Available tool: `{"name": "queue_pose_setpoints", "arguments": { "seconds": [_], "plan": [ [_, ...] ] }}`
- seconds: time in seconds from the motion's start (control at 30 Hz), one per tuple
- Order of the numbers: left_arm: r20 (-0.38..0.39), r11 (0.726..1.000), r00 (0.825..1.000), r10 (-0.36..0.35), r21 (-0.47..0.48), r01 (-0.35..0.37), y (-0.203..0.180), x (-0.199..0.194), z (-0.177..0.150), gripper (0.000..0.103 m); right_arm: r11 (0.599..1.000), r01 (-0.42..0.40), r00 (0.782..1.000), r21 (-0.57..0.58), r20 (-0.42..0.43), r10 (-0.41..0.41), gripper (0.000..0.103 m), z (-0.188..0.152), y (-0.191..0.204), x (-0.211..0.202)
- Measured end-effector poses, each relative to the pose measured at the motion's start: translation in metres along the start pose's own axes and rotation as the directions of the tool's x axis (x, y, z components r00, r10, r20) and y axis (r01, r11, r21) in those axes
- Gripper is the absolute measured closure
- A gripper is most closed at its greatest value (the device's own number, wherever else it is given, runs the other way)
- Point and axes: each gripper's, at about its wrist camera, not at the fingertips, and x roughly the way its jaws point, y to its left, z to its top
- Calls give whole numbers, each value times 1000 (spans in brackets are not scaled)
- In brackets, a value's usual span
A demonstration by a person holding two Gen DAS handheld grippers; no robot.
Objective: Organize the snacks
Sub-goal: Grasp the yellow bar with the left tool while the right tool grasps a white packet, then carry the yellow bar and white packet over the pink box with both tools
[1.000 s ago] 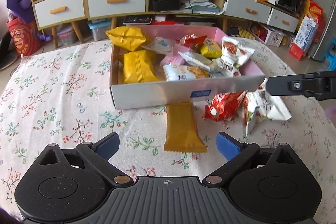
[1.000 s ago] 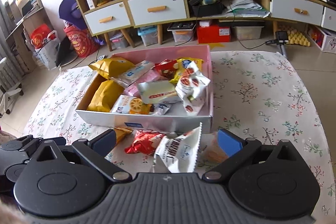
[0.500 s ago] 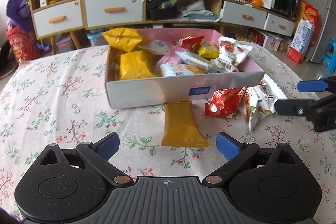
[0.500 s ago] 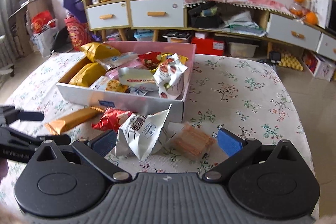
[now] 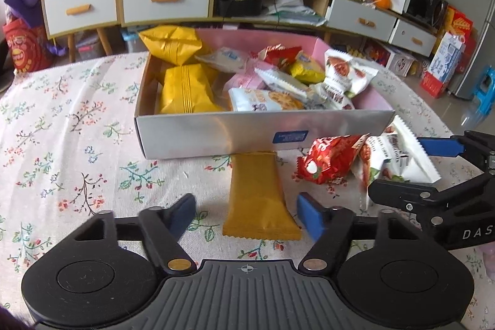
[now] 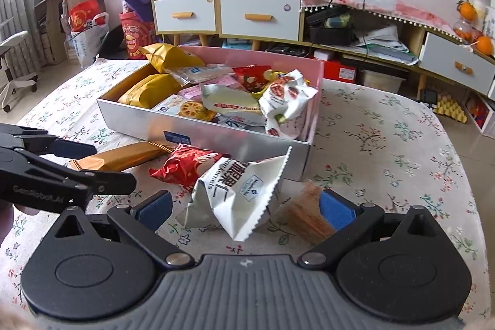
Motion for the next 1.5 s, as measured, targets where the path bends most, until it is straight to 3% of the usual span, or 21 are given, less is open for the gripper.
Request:
{"name": "queue_pose_setpoints", "arguments": {
  "seconds": [0.23,0.33,0.4,0.5,0.67,1.13,1.17,1.27,1.5],
  "plan": [
    [-17,1000,1000,10,11,-10,-3,4,5,64,1000,-1,1000,17,5,1,12,2,2,8],
    [-21,1000,1000,18,10,-18,-5,5,7,65,1000,1,1000,8,12,-2,17,3,5,9],
    [-21,1000,1000,22,11,-22,-5,5,7,65,1000,-7,1000,8,1,7,29,4,7,11],
    [-20,1000,1000,24,15,-24,-6,4,7,66,1000,-2,1000,8,-20,2,38,4,8,14],
    [-23,1000,999,22,20,-22,-6,1,7,67,1000,-10,1000,28,-15,10,49,6,5,10],
    [-18,1000,1000,-16,8,16,-9,-19,8,68,999,-37,999,30,-28,38,51,9,5,-2],
    [-16,1000,1000,-17,11,17,-10,-21,8,70,999,-40,999,33,-26,41,51,10,5,-5],
    [-25,1000,999,-27,13,28,-9,-26,7,95,998,-47,999,35,-15,48,51,12,5,-10],
    [-31,999,999,-15,46,16,-5,-32,2,96,999,-33,999,40,-9,33,51,17,4,-16]
  ]
}}
